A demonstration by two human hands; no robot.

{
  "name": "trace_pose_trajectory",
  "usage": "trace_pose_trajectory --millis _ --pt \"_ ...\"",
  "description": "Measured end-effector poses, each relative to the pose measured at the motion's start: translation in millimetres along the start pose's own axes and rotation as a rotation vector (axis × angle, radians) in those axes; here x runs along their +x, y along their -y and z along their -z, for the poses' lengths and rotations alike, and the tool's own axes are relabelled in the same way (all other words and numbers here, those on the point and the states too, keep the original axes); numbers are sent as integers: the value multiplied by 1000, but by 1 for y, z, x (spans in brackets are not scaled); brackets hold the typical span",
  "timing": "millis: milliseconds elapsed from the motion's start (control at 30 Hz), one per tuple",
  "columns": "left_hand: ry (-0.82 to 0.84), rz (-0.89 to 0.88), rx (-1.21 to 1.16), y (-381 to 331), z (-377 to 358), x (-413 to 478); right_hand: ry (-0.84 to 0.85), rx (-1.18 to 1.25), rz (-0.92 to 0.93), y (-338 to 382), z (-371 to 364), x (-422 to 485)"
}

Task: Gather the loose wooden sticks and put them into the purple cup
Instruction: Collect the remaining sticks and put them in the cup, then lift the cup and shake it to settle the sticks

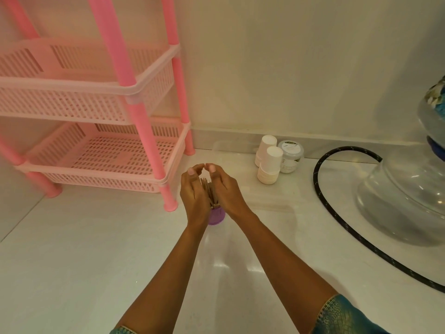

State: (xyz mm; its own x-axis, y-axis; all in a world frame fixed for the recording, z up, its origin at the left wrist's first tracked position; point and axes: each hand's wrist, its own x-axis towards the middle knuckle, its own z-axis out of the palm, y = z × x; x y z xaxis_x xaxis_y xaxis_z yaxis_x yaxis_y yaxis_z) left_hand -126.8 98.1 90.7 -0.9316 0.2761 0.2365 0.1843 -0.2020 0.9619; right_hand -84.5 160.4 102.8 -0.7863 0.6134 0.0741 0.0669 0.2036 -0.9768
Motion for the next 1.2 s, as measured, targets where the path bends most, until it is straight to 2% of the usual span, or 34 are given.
trace_pose_trajectory --millis 200,333,533,600,633,767,833,967,1067,1200 --pt "-9 -66 54 6 -7 9 139 -474 99 -17 -2 0" --pt "56 35 63 13 -7 16 258 -838 220 -31 5 3" --pt "243 96 160 26 -3 18 329 -949 278 -43 9 -3" --pt "257 91 162 23 -1 20 298 -844 262 -42 11 -4" --pt "229 100 132 19 1 22 231 -705 236 -40 11 -5" --pt "40 239 -47 10 11 22 -229 65 -23 -37 16 -12" --pt "24 315 -54 17 16 14 -323 229 -162 -48 13 -15" --pt "114 438 -21 43 24 0 -297 271 -239 -68 1 -20" --pt "267 420 -10 57 28 -12 -221 207 -202 -69 -3 -29" --pt "389 392 35 60 36 -27 -123 173 -200 -67 -5 -41"
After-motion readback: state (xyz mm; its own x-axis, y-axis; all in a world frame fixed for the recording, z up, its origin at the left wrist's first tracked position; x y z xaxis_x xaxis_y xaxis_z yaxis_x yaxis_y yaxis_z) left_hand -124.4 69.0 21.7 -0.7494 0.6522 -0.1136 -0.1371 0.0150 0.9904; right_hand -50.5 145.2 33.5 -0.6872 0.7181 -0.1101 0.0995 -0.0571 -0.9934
